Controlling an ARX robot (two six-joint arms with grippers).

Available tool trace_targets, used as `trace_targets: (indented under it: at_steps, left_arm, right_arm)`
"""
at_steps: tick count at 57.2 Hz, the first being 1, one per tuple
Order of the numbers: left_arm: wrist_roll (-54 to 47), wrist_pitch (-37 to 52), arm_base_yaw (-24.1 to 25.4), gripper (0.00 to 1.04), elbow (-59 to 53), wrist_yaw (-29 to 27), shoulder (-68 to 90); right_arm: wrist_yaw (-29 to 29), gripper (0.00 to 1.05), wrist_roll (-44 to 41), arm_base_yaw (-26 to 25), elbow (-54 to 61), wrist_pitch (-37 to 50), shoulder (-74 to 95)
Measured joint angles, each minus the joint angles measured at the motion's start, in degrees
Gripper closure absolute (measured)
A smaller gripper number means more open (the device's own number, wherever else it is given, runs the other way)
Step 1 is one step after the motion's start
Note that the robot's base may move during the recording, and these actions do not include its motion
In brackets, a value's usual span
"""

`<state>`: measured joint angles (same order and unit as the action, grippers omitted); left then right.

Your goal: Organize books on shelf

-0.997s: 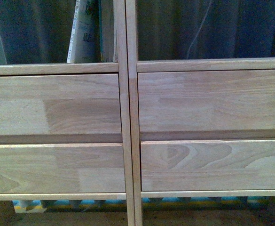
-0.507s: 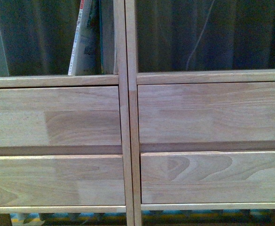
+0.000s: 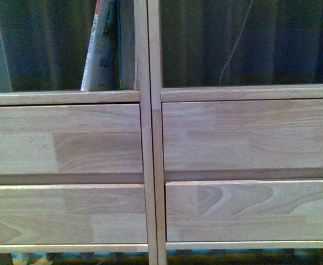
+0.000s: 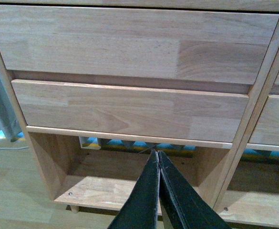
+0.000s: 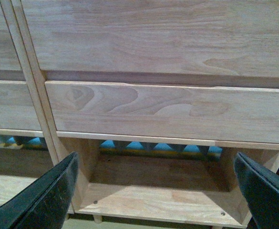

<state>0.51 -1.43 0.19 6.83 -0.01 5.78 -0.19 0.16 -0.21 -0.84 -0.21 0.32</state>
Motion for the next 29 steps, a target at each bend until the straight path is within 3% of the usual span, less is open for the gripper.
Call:
trace_targets:
  at_steps: [29]
  left_arm:
    - [-0.02,1.14,0.00,1.02,-5.14,0.00,-4.55]
  right_arm:
    - [0.00,0.07,0.00,0.00,0.00,0.00,0.00]
